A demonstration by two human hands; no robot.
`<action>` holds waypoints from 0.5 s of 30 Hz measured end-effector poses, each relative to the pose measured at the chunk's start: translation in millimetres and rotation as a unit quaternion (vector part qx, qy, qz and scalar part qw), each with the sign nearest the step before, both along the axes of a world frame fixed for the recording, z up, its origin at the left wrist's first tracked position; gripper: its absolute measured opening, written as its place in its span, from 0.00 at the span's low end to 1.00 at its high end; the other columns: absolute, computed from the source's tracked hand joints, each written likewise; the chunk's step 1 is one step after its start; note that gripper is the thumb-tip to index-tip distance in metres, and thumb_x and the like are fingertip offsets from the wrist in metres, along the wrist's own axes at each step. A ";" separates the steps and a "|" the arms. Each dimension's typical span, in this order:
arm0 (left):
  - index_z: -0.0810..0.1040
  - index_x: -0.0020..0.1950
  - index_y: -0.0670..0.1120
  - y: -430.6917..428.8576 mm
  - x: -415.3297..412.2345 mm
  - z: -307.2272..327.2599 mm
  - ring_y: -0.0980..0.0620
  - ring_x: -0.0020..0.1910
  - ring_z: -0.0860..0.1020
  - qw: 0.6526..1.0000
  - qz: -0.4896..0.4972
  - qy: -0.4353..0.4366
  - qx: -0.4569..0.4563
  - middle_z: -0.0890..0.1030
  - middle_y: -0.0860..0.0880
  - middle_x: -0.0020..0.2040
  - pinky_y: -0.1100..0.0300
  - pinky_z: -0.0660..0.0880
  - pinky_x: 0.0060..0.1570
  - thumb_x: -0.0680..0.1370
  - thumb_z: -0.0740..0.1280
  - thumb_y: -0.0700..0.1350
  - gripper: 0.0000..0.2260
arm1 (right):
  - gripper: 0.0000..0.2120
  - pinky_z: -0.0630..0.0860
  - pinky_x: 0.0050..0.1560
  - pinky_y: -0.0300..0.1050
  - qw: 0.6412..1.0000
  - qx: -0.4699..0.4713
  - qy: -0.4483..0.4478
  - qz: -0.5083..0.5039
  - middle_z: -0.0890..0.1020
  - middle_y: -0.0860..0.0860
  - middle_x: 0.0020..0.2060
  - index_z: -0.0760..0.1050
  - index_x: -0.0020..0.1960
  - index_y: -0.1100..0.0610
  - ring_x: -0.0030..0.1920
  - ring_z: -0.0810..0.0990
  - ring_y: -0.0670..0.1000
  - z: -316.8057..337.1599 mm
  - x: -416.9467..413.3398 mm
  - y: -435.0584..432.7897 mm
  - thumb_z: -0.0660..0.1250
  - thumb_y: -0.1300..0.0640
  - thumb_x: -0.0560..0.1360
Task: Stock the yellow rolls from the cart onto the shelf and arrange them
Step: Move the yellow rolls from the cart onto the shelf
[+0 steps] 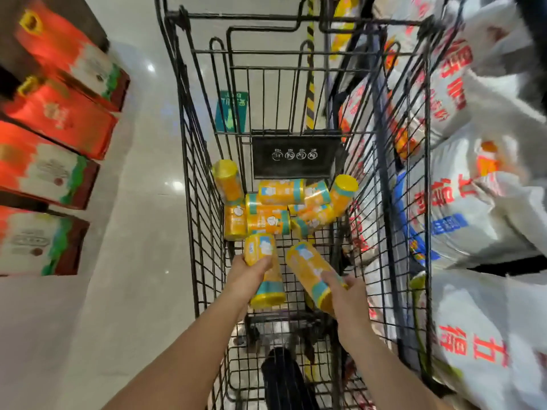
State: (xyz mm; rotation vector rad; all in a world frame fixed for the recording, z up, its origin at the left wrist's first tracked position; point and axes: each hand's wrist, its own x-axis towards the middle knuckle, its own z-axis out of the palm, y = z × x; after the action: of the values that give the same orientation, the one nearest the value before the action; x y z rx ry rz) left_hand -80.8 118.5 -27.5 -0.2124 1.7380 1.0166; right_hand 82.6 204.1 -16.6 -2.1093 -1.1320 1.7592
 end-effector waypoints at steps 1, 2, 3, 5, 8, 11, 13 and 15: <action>0.70 0.64 0.48 -5.8 1.0 10.1 0.42 0.49 0.83 1.000 -0.003 -0.002 0.017 0.82 0.44 0.54 0.43 0.81 0.51 0.66 0.72 0.51 0.28 | 0.20 0.81 0.47 0.57 0.999 -0.021 0.019 -0.032 0.77 0.58 0.51 0.68 0.57 0.58 0.49 0.81 0.58 8.2 2.8 -9.2 0.73 0.51 0.73; 0.71 0.64 0.48 -12.1 2.1 19.9 0.42 0.49 0.83 0.999 -0.004 -0.009 0.035 0.82 0.43 0.54 0.42 0.81 0.52 0.66 0.71 0.51 0.28 | 0.21 0.80 0.50 0.59 0.996 -0.040 0.043 -0.063 0.78 0.60 0.52 0.69 0.58 0.58 0.50 0.81 0.60 18.9 5.4 -18.2 0.74 0.51 0.72; 0.71 0.64 0.48 -19.3 3.3 28.5 0.41 0.50 0.83 0.998 -0.001 -0.020 0.051 0.82 0.42 0.54 0.41 0.81 0.52 0.66 0.71 0.50 0.27 | 0.21 0.80 0.50 0.59 0.992 -0.057 0.075 -0.088 0.79 0.62 0.53 0.71 0.59 0.58 0.51 0.81 0.62 28.8 9.1 -26.7 0.74 0.52 0.72; 0.72 0.64 0.47 -35.7 6.2 47.8 0.40 0.50 0.84 0.995 0.002 -0.044 0.085 0.83 0.40 0.55 0.39 0.80 0.52 0.69 0.72 0.48 0.25 | 0.18 0.77 0.48 0.56 0.977 -0.087 0.148 -0.123 0.80 0.64 0.53 0.75 0.57 0.60 0.49 0.80 0.63 55.7 17.8 -45.4 0.72 0.54 0.72; 0.74 0.64 0.46 -62.0 12.2 77.3 0.38 0.48 0.84 0.989 0.001 -0.072 0.129 0.83 0.38 0.54 0.40 0.81 0.46 0.67 0.72 0.47 0.25 | 0.13 0.73 0.44 0.52 0.951 -0.113 0.251 -0.140 0.83 0.62 0.43 0.77 0.53 0.61 0.41 0.81 0.60 98.2 34.3 -78.2 0.70 0.55 0.73; 0.74 0.63 0.43 -89.8 19.7 114.8 0.38 0.44 0.84 0.983 -0.002 -0.083 0.166 0.83 0.37 0.53 0.46 0.80 0.38 0.74 0.66 0.41 0.17 | 0.25 0.75 0.41 0.52 0.925 -0.108 0.348 -0.108 0.84 0.61 0.37 0.80 0.48 0.60 0.34 0.82 0.58 138.0 46.6 -117.1 0.81 0.54 0.54; 0.73 0.64 0.43 -107.4 24.1 138.4 0.40 0.41 0.83 0.978 -0.014 -0.092 0.184 0.82 0.37 0.51 0.48 0.80 0.36 0.76 0.64 0.40 0.16 | 0.35 0.75 0.43 0.55 0.922 -0.101 0.364 -0.088 0.83 0.63 0.38 0.79 0.51 0.62 0.35 0.82 0.59 157.4 53.3 -141.4 0.83 0.56 0.47; 0.73 0.66 0.43 -124.2 29.7 164.7 0.40 0.40 0.83 0.971 -0.035 -0.110 0.208 0.82 0.38 0.52 0.48 0.80 0.35 0.77 0.64 0.42 0.17 | 0.38 0.79 0.41 0.54 0.913 -0.098 0.381 -0.107 0.84 0.64 0.39 0.82 0.47 0.64 0.34 0.83 0.60 175.4 62.6 -164.2 0.86 0.57 0.39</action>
State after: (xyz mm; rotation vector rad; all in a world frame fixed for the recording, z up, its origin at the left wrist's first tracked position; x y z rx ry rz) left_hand -51.1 -5.6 137.1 0.0055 1.2903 1.2309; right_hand 145.2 40.0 158.9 -1.3029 -0.5001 2.3173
